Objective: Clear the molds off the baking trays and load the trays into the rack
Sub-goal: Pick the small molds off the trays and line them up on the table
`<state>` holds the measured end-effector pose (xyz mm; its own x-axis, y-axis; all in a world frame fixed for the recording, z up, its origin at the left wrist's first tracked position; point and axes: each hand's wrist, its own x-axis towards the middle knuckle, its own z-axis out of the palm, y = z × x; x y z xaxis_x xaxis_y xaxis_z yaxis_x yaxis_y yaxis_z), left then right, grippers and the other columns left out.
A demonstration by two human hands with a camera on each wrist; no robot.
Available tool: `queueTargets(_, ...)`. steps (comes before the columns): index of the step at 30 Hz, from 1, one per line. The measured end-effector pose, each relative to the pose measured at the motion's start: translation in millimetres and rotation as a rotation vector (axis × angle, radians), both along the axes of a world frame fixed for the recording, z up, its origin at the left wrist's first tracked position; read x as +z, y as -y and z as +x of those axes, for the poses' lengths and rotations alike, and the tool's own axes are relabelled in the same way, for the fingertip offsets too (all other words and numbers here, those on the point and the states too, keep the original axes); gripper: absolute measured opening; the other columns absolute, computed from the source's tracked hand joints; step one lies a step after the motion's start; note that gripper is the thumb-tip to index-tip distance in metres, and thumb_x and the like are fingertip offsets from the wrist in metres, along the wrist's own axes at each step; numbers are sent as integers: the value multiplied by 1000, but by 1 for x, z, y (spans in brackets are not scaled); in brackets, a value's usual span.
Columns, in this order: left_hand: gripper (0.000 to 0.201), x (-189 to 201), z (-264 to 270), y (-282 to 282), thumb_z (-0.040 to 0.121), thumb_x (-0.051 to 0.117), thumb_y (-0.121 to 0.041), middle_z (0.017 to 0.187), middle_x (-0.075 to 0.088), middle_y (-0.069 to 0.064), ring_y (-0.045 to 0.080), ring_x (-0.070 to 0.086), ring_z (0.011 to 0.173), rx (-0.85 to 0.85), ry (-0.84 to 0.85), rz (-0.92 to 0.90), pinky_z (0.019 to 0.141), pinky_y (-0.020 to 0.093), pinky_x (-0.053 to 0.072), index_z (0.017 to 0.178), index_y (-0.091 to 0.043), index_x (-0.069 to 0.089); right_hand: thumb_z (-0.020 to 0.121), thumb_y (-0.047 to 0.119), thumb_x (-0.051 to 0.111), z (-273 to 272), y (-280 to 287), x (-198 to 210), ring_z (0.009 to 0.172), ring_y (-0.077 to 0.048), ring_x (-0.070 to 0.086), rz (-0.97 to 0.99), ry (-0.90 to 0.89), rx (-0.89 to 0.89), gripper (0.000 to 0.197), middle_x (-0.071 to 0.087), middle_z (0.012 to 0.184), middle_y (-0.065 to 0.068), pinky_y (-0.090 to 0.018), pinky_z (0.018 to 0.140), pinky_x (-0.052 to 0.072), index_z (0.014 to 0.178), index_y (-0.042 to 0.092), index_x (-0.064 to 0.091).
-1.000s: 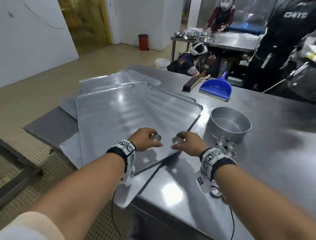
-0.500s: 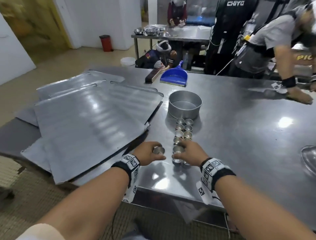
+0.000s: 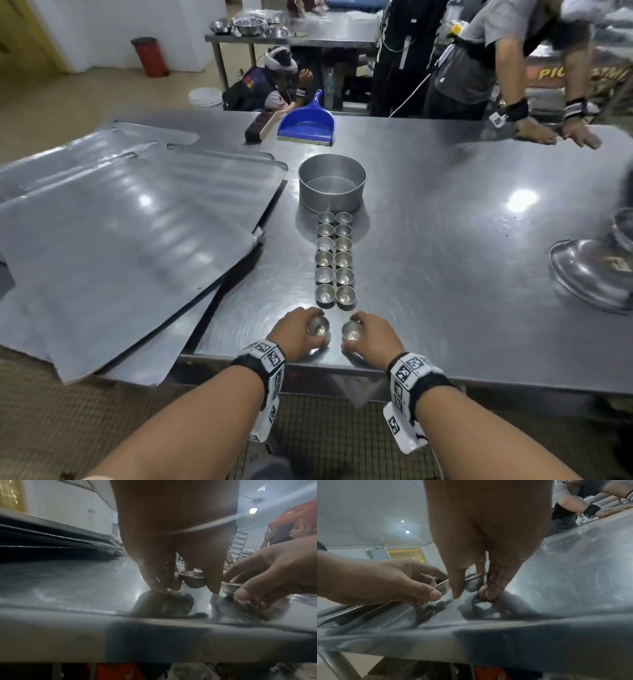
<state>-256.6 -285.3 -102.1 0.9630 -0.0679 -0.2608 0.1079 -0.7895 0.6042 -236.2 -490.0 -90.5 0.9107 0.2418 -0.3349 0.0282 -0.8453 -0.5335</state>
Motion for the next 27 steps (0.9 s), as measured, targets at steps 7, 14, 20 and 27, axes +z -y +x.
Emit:
queueTargets(7, 73, -8, -2, 4, 77, 78, -40, 126, 64, -2, 19, 62, 110, 79, 42, -47, 95, 37, 49, 143, -31, 47, 75, 33, 80, -3, 0, -3, 116, -25, 57, 116, 43, -109, 70, 57, 127, -5, -33, 96, 44, 139, 20, 53)
queueTargets(14, 60, -7, 2, 7, 80, 79, -42, 109, 69, -4, 15, 65, 97, 152, 46, -73, 86, 32, 52, 132, -22, 57, 81, 29, 73, 0, -3, -7, 94, -15, 55, 156, 90, -137, 45, 57, 108, 4, -26, 82, 41, 124, 20, 63)
queueTargets(20, 45, -7, 8, 8, 80, 78, -41, 109, 69, -6, 13, 65, 96, 129, 80, -111, 86, 35, 53, 120, -26, 64, 82, 30, 71, 7, -3, -11, 89, -14, 55, 158, 113, -121, 39, 56, 101, 6, -26, 78, 39, 121, 24, 64)
queueTargets(27, 41, -9, 12, 9, 80, 75, -46, 104, 69, -9, 10, 64, 92, 127, 90, -126, 84, 35, 54, 115, -27, 65, 82, 30, 70, 9, -3, -13, 93, -15, 58, 176, 114, -123, 39, 60, 107, 4, -27, 81, 43, 121, 26, 63)
